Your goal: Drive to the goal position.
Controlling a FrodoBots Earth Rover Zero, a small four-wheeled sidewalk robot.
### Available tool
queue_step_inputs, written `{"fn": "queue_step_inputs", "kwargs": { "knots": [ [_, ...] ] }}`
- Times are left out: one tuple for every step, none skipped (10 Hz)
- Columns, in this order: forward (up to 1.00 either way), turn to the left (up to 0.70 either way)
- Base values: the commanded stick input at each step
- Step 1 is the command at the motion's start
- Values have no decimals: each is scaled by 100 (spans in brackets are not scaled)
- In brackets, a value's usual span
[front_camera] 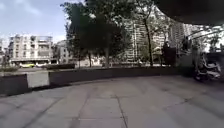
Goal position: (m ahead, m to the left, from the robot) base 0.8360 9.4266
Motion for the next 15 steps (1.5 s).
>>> {"fn": "queue_step_inputs", "kwargs": {
  "knots": [
    [19,0],
    [0,0],
    [0,0],
    [0,0],
    [0,0],
    [0,0],
    [0,0],
    [0,0],
    [0,0],
    [0,0],
    [-12,0],
    [-34,0],
    [-55,0],
    [-70,0],
    [-70,0]
  ]
}}
